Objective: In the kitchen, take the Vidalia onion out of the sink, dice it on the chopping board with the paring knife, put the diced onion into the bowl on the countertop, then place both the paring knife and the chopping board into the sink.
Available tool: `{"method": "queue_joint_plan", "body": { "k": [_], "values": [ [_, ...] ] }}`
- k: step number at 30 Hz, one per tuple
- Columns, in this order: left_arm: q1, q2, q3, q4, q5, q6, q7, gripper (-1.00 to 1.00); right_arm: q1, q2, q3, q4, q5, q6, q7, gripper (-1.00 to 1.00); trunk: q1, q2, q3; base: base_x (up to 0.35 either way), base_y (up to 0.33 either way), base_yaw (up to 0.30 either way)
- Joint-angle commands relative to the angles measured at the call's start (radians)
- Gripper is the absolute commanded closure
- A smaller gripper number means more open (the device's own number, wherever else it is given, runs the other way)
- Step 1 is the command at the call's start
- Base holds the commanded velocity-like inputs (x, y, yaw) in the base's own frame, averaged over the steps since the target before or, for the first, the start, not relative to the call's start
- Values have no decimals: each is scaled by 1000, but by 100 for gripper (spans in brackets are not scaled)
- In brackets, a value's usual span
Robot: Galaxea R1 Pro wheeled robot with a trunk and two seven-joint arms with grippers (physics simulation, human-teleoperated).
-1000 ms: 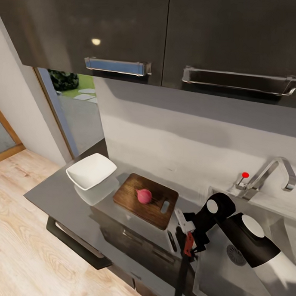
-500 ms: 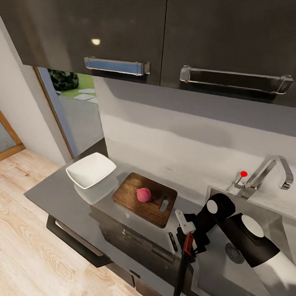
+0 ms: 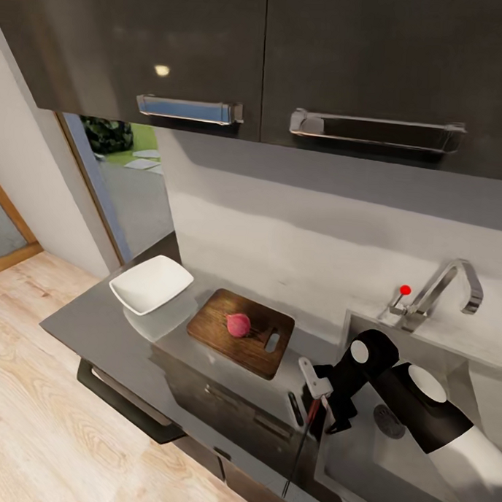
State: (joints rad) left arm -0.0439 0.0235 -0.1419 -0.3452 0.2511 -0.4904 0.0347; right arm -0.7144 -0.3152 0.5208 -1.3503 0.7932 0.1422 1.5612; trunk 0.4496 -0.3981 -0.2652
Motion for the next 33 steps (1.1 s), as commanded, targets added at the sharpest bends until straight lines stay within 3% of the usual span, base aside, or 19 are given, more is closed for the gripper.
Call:
{"method": "queue_joint_plan", "body": {
  "k": [1,3,4,33],
  "values": [
    [-1,1,-8,0,8,-4,4,-100,-1,-1,2,-1,3,11,4,-100,0,-2,-2,-46,-43,0],
    [-1,1,-8,0,8,-4,4,-100,-1,-1,2,2,3,11,3,-100,0,-2,-2,-24,-22,0],
    [-1,1,-8,0,8,-4,4,-100,-1,-1,2,3,3,11,3,100,0,-2,-2,-10,-9,0],
    [-1,1,-8,0,8,-4,4,-100,-1,5,1,3,6,14,7,100,0,-2,2,-1,-1,0]
  ]
}}
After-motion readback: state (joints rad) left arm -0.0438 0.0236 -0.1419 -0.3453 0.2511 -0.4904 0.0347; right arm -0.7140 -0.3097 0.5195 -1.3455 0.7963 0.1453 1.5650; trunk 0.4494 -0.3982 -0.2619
